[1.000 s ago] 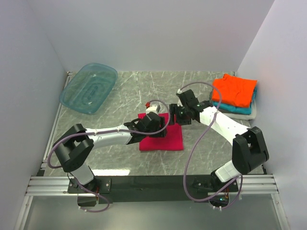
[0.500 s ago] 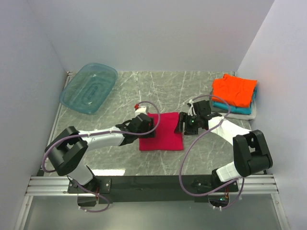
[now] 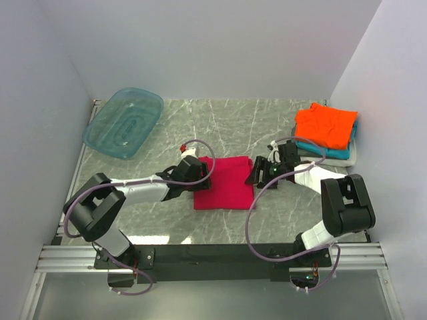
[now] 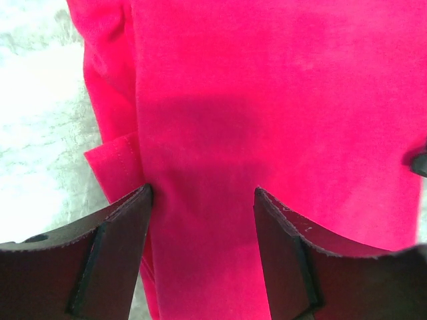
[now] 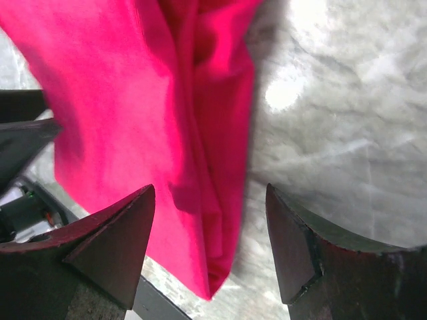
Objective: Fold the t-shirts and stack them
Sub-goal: Neatly place the folded tshirt to the corner
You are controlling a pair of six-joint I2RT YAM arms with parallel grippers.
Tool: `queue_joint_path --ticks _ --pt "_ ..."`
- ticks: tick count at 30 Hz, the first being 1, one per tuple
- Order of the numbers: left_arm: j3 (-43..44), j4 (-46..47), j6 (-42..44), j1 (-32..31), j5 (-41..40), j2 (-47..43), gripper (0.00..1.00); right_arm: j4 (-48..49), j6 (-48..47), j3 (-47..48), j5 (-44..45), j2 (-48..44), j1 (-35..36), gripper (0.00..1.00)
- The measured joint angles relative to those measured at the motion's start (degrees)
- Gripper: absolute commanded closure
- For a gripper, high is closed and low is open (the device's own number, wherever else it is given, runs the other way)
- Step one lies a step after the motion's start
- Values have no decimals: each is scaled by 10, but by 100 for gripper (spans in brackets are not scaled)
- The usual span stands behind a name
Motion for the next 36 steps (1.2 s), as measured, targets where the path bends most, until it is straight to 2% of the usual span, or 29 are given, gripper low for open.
queue_joint_path --ticks 11,22,27,28,29,31,34,35,36 --pt "-24 56 -9 2 13 16 33 60 14 1 -68 40 6 26" --pt "-28 74 -17 5 25 20 34 110 70 34 -37 80 124 26" --pt "-29 77 -18 5 28 20 34 108 86 56 -10 96 142 32" --pt "-29 79 -19 5 29 20 34 108 88 58 -5 97 145 35" --pt "-30 81 -19 5 29 20 34 107 90 60 2 98 148 44" --pt "-31 84 -20 5 31 20 34 107 93 63 20 103 155 53" --pt "-35 90 -20 5 35 20 34 107 99 66 33 115 161 73" --pt "-36 94 -20 5 37 20 34 106 100 68 35 119 162 88" --pt "-37 97 -21 5 38 20 34 107 100 71 34 125 162 95"
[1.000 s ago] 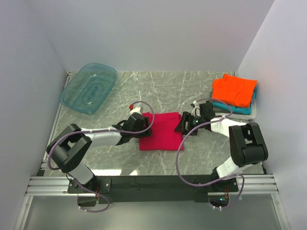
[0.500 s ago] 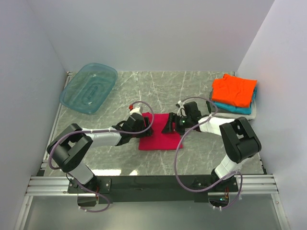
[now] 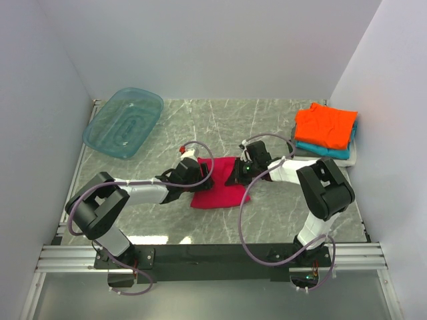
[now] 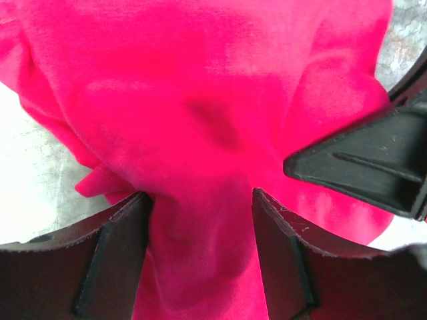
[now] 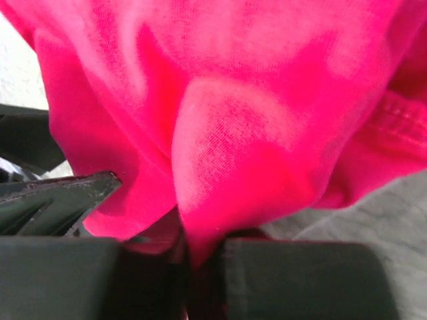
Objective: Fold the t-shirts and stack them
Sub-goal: Neatly place the folded tshirt to the corner
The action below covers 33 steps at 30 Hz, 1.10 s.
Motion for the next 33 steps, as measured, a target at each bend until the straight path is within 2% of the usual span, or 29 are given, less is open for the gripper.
queue_joint_path --ticks 1,5,11,20,26,33 --pt "-1 1 0 0 1 0 33 0 1 2 -1 3 0 100" --pt "0 -9 2 0 -2 -5 31 -20 -4 17 4 7 3 100" --pt "3 -91 23 26 -11 -76 31 -128 -71 88 50 6 -11 100" --pt "-34 -116 37 67 -21 -213 30 -315 -204 295 153 -2 -115 100" --pt "-97 -133 31 71 -21 -228 30 -397 -259 424 198 2 -181 100" --pt "-128 -142 25 74 -21 -240 30 -471 -287 574 217 26 -252 100"
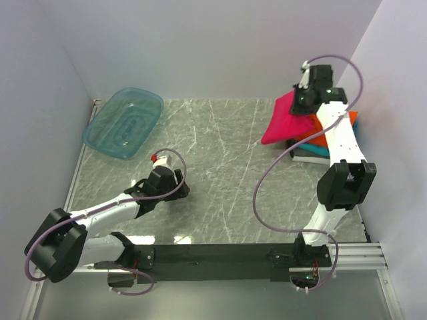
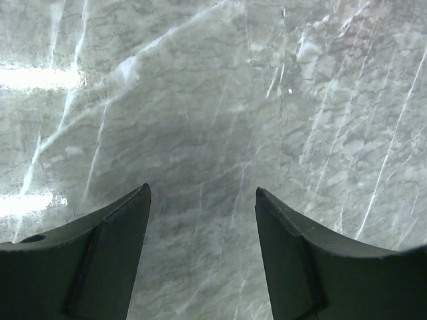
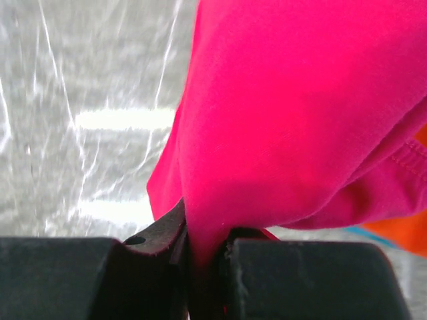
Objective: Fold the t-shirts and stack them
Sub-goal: Neatly place the folded tshirt to the corner
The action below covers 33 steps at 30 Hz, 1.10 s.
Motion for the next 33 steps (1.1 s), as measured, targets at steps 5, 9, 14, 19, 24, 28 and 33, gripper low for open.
queue_joint_path --ticks 5,9,14,19,24,28,33 --pt "-5 6 -4 1 0 0 31 -28 -7 101 -2 18 -45 100" --pt "-9 9 -4 1 0 0 31 -32 -9 142 -7 34 -75 100" --pt "-9 9 -4 2 0 0 31 -35 -10 134 -11 44 -111 100" --pt "-9 9 -5 2 0 0 31 -20 -24 81 -1 42 -143 100" --pt "-10 9 -9 2 0 0 31 7 -37 14 31 42 -171 100" --pt "-10 0 -11 2 0 1 31 28 -40 -6 72 42 -184 100" --pt "-10 -7 -15 2 0 1 31 94 -42 -49 139 39 -186 100"
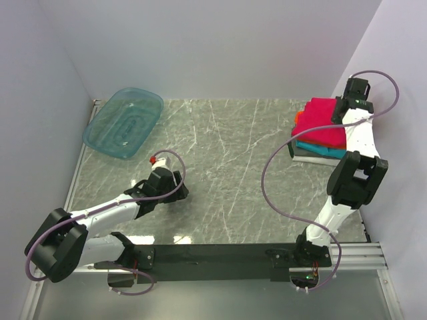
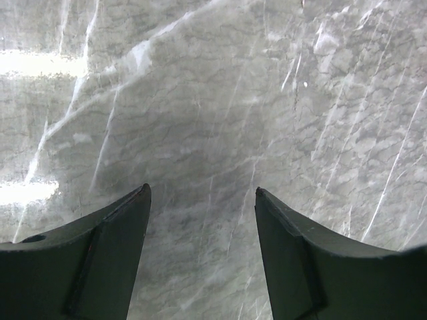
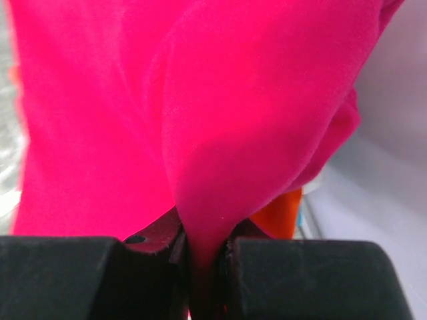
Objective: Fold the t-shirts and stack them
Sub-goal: Neatly place the folded tshirt to the corner
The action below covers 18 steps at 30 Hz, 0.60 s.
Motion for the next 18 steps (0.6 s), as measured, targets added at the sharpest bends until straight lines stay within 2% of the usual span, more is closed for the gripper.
queue_joint_path --ticks 5,6,8,9,12,14,18 --pt "0 -13 -5 0 0 0 31 44 -4 -33 65 7 0 100" --pt "0 -16 -6 0 0 0 31 49 -4 -33 75 12 0 96" --pt "0 -19 -8 0 0 0 31 62 -3 -36 97 22 0 79" --pt "0 -20 -9 0 0 0 31 68 0 -39 108 28 1 65" --pt "0 -20 -9 0 0 0 31 81 8 -46 142 50 1 46" --pt "0 -19 -9 0 1 3 31 85 11 -51 156 61 1 39" --pt "0 -21 -8 0 2 8 31 86 25 -52 179 76 1 13"
